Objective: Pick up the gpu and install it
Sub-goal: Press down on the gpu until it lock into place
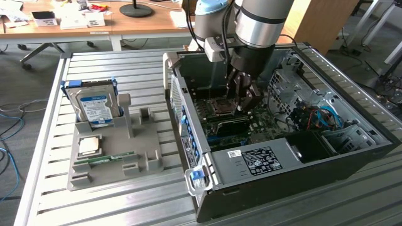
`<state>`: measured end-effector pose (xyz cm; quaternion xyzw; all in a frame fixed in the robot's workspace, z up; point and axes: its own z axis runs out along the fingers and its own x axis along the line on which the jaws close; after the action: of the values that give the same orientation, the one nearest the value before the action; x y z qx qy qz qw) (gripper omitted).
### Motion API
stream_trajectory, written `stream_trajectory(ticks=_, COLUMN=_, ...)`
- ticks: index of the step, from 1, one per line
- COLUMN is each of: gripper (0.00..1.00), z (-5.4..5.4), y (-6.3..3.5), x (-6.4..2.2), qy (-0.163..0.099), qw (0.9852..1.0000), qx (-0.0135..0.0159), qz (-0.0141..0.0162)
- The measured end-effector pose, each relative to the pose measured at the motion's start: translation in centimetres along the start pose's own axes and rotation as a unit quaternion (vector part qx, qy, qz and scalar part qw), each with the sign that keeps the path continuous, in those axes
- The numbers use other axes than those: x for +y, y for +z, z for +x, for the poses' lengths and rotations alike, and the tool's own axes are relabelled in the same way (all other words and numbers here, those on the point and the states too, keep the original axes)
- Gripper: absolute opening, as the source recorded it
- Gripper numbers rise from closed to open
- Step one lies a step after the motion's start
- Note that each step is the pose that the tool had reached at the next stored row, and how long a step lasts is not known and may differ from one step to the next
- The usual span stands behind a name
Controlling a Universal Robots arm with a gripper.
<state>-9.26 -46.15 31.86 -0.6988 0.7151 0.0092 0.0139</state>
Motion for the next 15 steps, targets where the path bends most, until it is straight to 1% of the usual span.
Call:
stream_trajectory(ticks=10, gripper=0.56, z=0.0, y=0.0, x=0.0, qy=0.0, qw=1.0, qx=0.0, qz=0.0)
stream_trajectory(ticks=11, gripper=0.5, z=0.0, y=0.0, x=0.0, qy=0.0, qw=1.0, qx=0.0, qz=0.0)
stream_trajectory(ticks=13, gripper=0.5, z=0.0, y=0.0, x=0.0, qy=0.0, qw=1.0, qx=0.0, qz=0.0)
stream_trajectory(ticks=15, gripper=0.38, z=0.0, y=0.0, x=0.0, qy=0.0, qw=1.0, qx=0.0, qz=0.0)
